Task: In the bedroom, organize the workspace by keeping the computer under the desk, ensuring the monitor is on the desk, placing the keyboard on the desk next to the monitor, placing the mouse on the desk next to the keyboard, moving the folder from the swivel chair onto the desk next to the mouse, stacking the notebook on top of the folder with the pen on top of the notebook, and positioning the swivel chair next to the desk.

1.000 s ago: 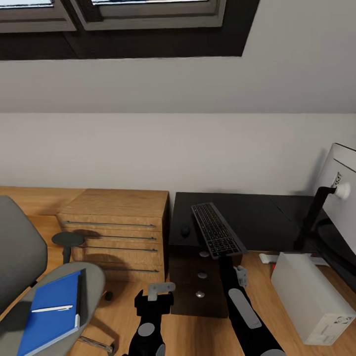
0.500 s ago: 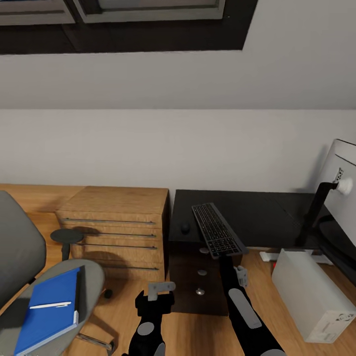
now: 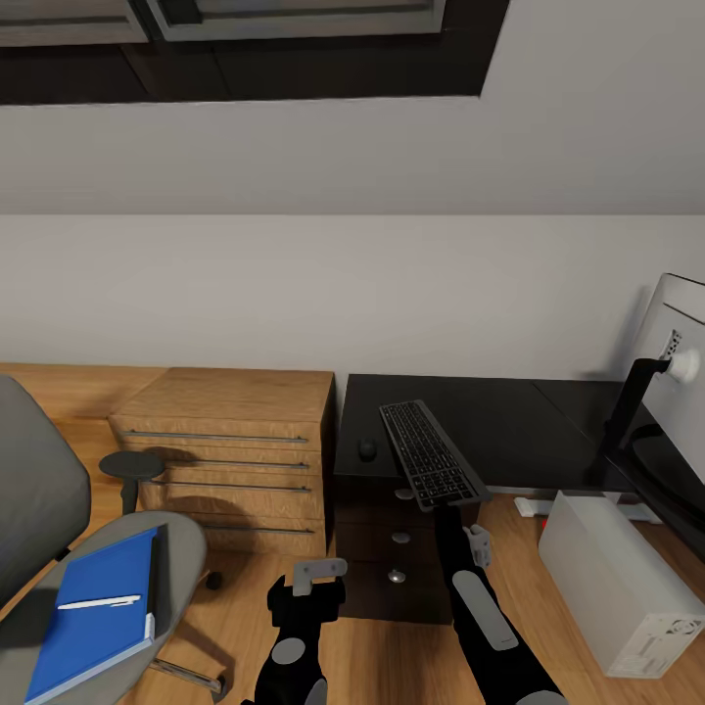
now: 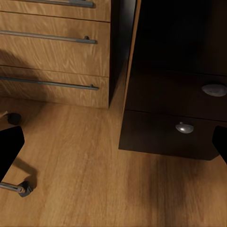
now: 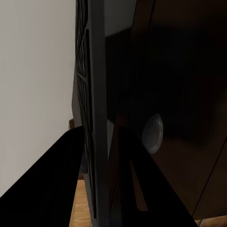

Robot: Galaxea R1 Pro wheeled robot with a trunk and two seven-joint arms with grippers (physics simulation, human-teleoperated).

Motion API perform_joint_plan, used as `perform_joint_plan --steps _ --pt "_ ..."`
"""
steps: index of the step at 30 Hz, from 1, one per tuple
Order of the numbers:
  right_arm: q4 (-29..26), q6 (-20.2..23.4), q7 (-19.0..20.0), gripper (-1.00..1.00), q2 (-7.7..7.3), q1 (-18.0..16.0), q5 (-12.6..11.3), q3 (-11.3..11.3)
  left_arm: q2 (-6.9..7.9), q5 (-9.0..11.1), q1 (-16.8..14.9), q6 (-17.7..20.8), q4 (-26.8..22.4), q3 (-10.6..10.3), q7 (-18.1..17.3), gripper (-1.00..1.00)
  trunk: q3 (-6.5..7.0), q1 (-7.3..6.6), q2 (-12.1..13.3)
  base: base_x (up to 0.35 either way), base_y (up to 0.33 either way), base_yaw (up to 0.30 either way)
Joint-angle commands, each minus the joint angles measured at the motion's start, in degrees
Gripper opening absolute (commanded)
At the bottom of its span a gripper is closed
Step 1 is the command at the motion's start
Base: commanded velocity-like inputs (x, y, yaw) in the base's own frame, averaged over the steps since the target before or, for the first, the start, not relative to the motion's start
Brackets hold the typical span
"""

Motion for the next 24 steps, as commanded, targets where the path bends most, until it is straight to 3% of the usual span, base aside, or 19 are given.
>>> perform_joint_plan --steps 1,2,3,18,24 --pt "0.22 -0.34 0.30 -1.00 -0.02 -0.02 -1.60 0.12 0.02 0.38 -0.05 0.19 -0.07 -0.12 0.43 1.00 -0.07 0.00 -0.02 0.000 0.000 0.000" --pt "0.22 -0.34 0.29 -1.00 -0.02 -0.02 -1.58 0.14 0.02 0.38 -0.05 0.19 -0.07 -0.12 0.43 1.00 -0.07 0.00 -0.02 0.000 0.000 0.000" --pt "0.23 -0.34 0.29 1.00 0.00 -0.02 -1.57 0.13 0.03 0.38 -0.05 0.19 -0.05 -0.12 0.43 1.00 -0.07 0.00 -0.02 0.000 0.000 0.000" --pt "0.17 -0.43 0.28 1.00 -0.06 -0.02 -1.55 0.11 0.08 0.38 -0.05 0.19 0.28 -0.09 0.43 1.00 -0.07 0.00 -0.02 -0.002 0.000 0.000" --pt "0.22 -0.38 0.28 1.00 -0.06 -0.02 -1.55 0.03 0.11 0.38 -0.05 0.19 0.28 -0.04 0.43 1.00 -0.07 0.00 -0.02 -0.201 0.000 0.000"
